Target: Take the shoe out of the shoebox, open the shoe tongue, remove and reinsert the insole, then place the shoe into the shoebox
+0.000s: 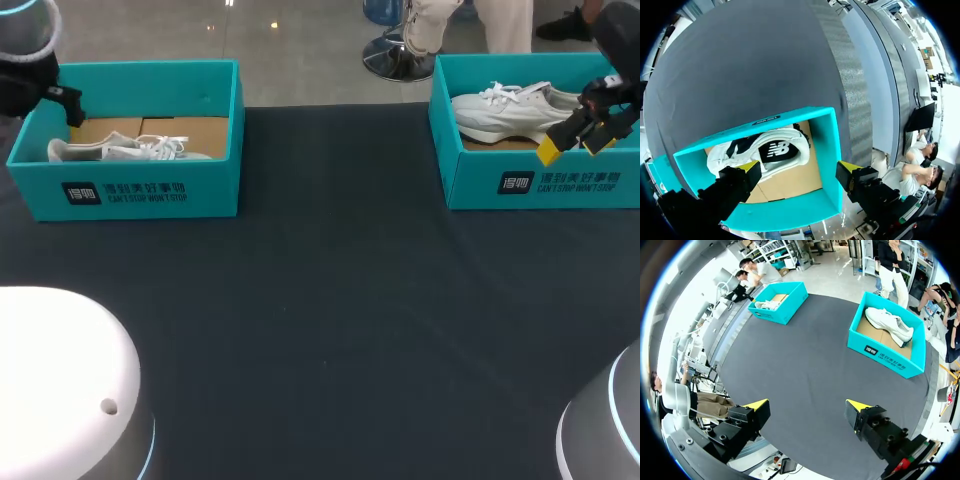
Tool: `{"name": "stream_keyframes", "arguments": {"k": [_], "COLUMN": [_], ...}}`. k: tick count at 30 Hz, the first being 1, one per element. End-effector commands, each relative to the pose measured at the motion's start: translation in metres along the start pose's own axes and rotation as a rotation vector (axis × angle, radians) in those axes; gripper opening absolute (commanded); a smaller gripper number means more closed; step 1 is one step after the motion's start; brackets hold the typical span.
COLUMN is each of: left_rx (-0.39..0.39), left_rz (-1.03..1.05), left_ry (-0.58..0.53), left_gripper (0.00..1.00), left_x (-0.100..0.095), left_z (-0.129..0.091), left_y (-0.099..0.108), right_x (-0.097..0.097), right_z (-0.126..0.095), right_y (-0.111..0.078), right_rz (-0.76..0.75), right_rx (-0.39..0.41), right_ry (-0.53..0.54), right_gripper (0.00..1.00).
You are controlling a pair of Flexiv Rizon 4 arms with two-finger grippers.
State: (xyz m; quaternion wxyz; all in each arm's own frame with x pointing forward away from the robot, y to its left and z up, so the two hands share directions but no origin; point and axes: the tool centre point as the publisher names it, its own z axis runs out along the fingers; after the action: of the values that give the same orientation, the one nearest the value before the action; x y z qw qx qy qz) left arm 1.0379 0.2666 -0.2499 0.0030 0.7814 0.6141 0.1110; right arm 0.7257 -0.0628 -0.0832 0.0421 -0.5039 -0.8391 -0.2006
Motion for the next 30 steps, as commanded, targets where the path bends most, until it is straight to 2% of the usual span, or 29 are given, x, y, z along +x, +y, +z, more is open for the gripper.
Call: {"name": "stream_keyframes", "arguments": {"k": [1, 5, 11, 30], "left_rx": [0.037, 0.033, 0.061, 0.061], "left_rz": [-0.031, -0.069, -0.060, -0.060], "left_ry": [-0.001, -0.031, -0.058, -0.058], "left_gripper": [1.00, 1.00, 1.00, 1.00], "left_x": [-0.005, -0.008, -0.012, -0.012], "left_z": [-0.052, -0.074, -0.086, -0.086], "left_y": [-0.013, -0.024, -0.034, -0.034], "right_x": [-0.001, -0.001, -0.001, -0.001], "right_z": [0.000, 0.000, 0.000, 0.000], "right_y": [0.003, 0.003, 0.003, 0.003], "right_rz": [0.001, 0.001, 0.001, 0.001], "right_rx": [0.006, 0.006, 0.006, 0.006], "right_ry": [0.001, 0.001, 0.001, 0.001], "right_gripper": [1.00, 1.00, 1.00, 1.00]}}
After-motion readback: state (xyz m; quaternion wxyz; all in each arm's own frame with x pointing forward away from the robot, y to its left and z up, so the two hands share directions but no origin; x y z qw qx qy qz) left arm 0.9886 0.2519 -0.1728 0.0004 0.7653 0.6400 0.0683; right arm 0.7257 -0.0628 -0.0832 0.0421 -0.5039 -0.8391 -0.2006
